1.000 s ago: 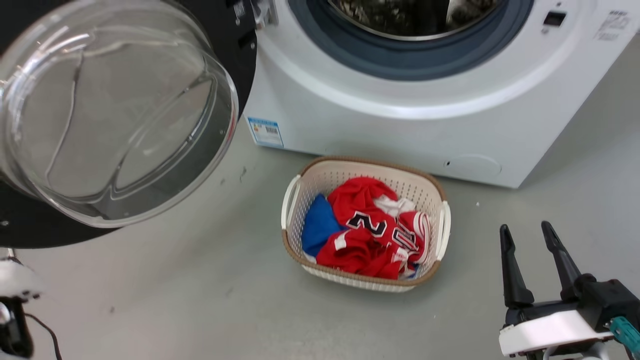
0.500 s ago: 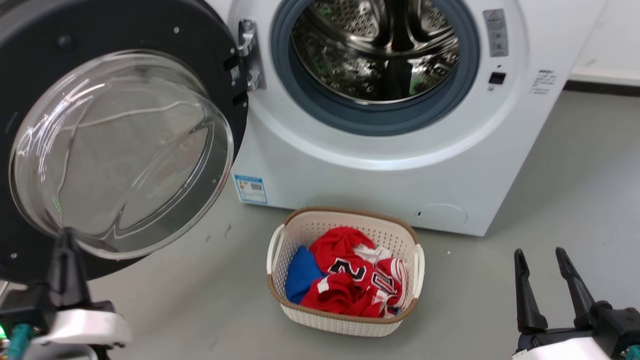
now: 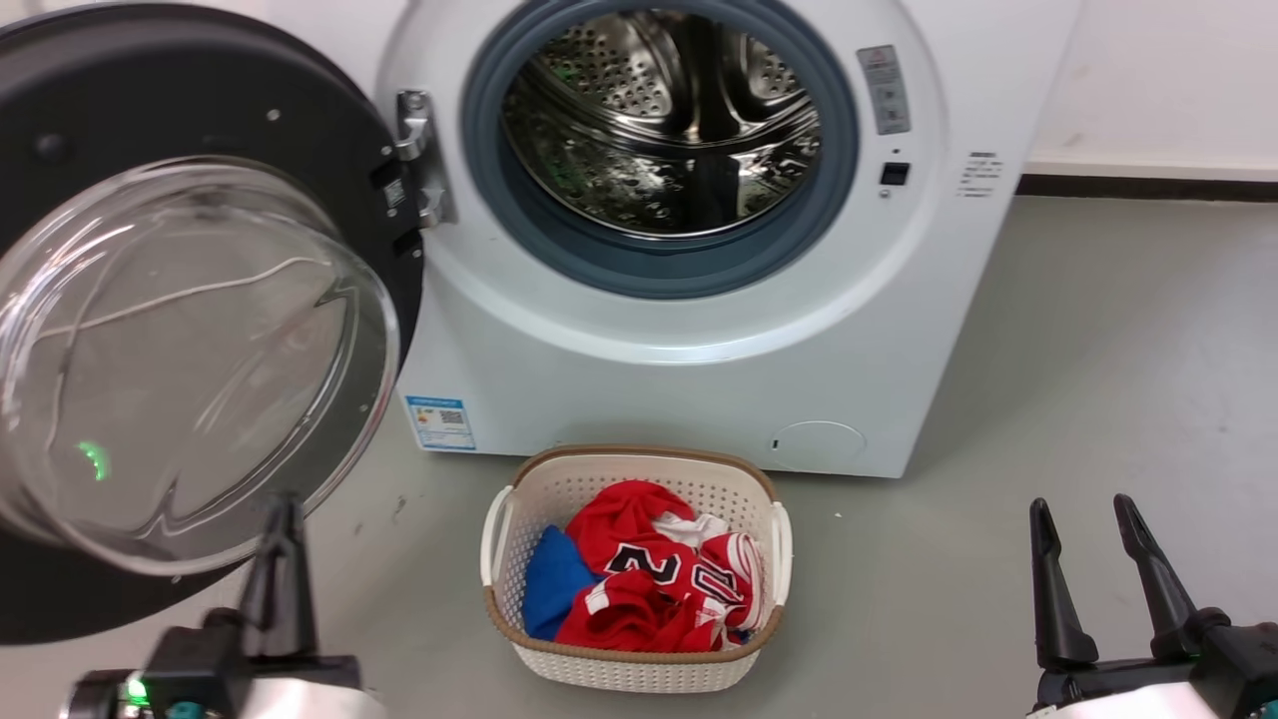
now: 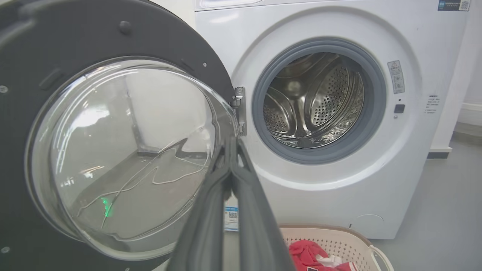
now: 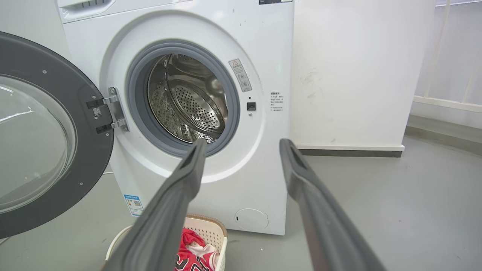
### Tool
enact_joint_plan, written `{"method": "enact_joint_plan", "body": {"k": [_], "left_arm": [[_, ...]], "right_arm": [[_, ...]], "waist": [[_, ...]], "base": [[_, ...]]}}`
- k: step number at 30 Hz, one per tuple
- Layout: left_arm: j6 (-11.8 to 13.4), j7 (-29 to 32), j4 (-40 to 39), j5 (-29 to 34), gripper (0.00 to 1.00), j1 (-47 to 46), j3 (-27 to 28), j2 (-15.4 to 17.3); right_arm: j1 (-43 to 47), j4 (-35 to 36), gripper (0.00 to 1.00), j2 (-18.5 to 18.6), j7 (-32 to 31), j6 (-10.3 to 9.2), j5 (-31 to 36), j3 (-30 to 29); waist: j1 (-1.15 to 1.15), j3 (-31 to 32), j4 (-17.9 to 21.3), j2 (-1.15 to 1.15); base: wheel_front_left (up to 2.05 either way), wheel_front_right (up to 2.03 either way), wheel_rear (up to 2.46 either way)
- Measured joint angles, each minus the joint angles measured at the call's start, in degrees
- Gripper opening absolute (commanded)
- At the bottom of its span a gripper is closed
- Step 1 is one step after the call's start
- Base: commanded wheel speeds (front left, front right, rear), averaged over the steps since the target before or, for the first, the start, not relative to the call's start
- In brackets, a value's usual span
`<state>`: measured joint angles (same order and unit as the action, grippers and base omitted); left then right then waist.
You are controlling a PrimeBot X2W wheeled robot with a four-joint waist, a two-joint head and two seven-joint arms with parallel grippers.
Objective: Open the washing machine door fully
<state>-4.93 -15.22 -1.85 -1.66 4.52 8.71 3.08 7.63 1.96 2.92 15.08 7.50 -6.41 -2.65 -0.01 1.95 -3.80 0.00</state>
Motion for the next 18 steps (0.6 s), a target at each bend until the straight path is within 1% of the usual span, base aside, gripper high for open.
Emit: {"method": "enact_joint_plan", "body": {"k": [7, 13, 14, 15, 16, 18], "left_arm": [[2.41, 0.00, -0.49, -1.12, 0.00, 2.02, -5.31, -0.15], [2.50, 0.00, 0.23, -2.07, 0.00, 2.11, -7.58, -0.15], [2.50, 0.00, 0.25, -2.13, 0.25, 2.11, -7.88, -0.14], [2.49, 0.00, 0.35, -2.45, 0.75, 2.11, -8.16, -0.15], [2.49, 0.00, 0.56, -2.60, 1.00, 2.11, -8.28, -0.16], [2.93, 0.00, 0.55, -2.67, 1.00, 2.11, -8.50, -0.15]], "right_arm": [[0.63, 0.73, 1.00, 0.01, 0.01, 0.00, 0.00, 0.31], [0.73, 0.77, 1.00, 0.01, 0.00, 0.00, -0.12, -0.01], [0.77, 0.76, 1.00, 0.01, 0.00, 0.00, -0.19, -0.03], [0.83, 0.74, 1.00, 0.01, 0.00, 0.00, -0.20, -0.05], [0.87, 0.71, 1.00, 0.01, 0.00, 0.00, -0.27, -0.09], [0.90, 0.70, 1.00, 0.01, 0.00, 0.00, -0.34, -0.18]], "waist": [[0.00, 0.19, 2.91, 0.00], [0.00, -0.02, 4.22, 0.00], [0.00, -0.05, 4.29, 0.00], [0.00, -0.06, 4.32, 0.00], [0.00, -0.07, 4.34, 0.00], [0.00, -0.09, 4.30, 0.00]], "base": [[0.00, 0.00, 0.00], [0.00, 0.00, 0.00], [0.00, 0.00, 0.00], [0.00, 0.00, 0.00], [0.00, 0.00, 0.00], [0.00, 0.00, 0.00]]}}
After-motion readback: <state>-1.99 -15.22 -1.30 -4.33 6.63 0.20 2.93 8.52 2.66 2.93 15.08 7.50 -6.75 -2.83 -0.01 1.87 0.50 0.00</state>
